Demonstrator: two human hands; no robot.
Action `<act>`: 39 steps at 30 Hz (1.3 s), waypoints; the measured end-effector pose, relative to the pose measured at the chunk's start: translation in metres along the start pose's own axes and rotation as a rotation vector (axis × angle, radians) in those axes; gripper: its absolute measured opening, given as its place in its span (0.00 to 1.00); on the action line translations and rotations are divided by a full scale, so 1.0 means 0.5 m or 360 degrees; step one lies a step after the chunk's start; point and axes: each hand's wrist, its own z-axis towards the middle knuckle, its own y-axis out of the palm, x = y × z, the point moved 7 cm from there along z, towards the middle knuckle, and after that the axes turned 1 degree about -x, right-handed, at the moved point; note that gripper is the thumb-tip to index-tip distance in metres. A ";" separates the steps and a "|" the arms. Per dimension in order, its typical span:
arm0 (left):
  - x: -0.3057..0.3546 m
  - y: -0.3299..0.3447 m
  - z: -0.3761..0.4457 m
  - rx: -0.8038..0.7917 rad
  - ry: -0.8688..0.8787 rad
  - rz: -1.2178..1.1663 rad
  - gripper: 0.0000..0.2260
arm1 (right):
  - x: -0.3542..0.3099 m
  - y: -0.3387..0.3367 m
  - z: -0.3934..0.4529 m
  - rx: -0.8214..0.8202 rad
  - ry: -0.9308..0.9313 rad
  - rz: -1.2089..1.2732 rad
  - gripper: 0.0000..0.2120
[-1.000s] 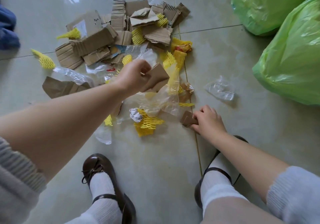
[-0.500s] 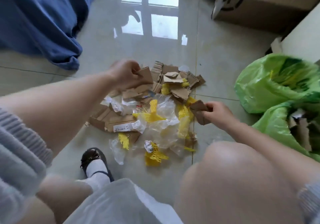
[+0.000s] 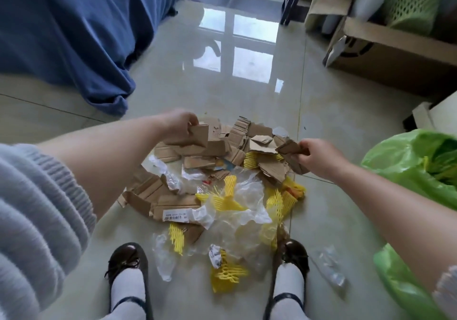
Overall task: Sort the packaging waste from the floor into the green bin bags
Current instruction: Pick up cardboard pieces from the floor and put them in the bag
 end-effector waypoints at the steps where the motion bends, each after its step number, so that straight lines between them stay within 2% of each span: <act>1: -0.001 0.022 0.026 -0.0052 0.0016 0.0001 0.15 | 0.009 0.013 0.023 -0.0006 0.0027 0.0011 0.07; 9: -0.040 0.120 0.200 -0.0277 0.0076 0.0017 0.12 | 0.051 0.105 0.209 -0.0068 0.0205 0.0379 0.12; 13: -0.058 0.131 0.284 -0.0356 0.0100 0.0089 0.07 | 0.059 0.145 0.279 -0.0187 0.0150 0.0216 0.11; 19: -0.061 0.149 0.409 -0.0222 0.0176 0.0161 0.15 | 0.054 0.184 0.386 -0.0400 0.0053 0.0064 0.15; 22: -0.070 0.170 0.451 -0.0290 0.0194 0.0271 0.19 | 0.050 0.219 0.421 -0.0521 -0.0023 -0.0104 0.21; 27: -0.090 0.203 0.494 -0.0418 0.0188 0.0310 0.16 | 0.061 0.252 0.441 -0.0641 -0.0078 -0.0197 0.18; 34: -0.114 0.220 0.503 -0.0442 0.0184 0.0340 0.16 | 0.070 0.265 0.438 -0.0587 -0.0012 -0.0146 0.19; 39: -0.115 0.221 0.494 -0.0397 0.0142 0.0354 0.18 | 0.075 0.235 0.421 -0.0341 0.0064 0.0052 0.21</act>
